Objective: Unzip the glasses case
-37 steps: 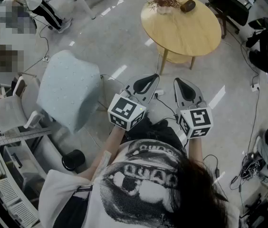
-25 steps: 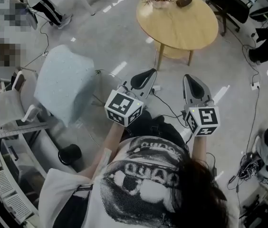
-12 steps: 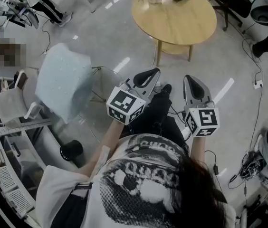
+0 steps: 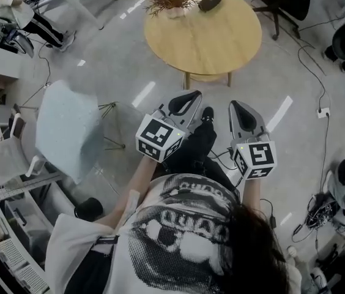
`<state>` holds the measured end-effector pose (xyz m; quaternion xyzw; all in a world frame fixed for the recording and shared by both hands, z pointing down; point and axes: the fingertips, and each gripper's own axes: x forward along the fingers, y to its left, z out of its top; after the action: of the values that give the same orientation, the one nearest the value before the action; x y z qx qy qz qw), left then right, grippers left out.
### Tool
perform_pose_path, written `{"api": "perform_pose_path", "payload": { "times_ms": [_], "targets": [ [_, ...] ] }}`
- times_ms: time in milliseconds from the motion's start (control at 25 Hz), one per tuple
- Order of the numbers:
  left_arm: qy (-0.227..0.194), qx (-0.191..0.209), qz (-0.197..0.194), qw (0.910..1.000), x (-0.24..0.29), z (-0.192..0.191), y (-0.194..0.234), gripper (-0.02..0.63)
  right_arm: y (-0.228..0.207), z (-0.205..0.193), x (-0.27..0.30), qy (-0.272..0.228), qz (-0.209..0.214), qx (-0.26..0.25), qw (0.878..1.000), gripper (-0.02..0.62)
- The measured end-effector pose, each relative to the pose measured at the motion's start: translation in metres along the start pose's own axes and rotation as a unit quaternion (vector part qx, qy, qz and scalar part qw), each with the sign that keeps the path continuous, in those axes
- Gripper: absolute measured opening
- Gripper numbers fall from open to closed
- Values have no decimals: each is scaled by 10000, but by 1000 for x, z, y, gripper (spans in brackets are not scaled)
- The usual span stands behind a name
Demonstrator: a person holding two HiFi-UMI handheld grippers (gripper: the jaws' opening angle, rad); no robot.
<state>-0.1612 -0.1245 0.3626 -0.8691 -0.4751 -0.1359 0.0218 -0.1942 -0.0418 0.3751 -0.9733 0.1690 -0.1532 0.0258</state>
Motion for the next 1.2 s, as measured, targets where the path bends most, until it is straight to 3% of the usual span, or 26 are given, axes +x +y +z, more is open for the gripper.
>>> {"api": "perform_pose_path", "payload": {
  "times_ms": [240, 600, 880, 1200],
  "targets": [
    [-47, -60, -117, 9999, 87, 26, 43, 14, -74, 22, 58, 212, -30, -169, 9996, -3],
    [127, -303, 25, 9995, 172, 39, 127, 14, -135, 44, 149, 521, 199, -74, 9984, -3],
    [193, -698, 343, 9968, 196, 29, 174, 14, -151, 40, 196, 843, 516, -152, 9950, -3],
    [135, -822, 561, 9949, 189, 29, 178, 14, -148, 53, 216, 845, 820, -356, 9924, -3]
  ]
}}
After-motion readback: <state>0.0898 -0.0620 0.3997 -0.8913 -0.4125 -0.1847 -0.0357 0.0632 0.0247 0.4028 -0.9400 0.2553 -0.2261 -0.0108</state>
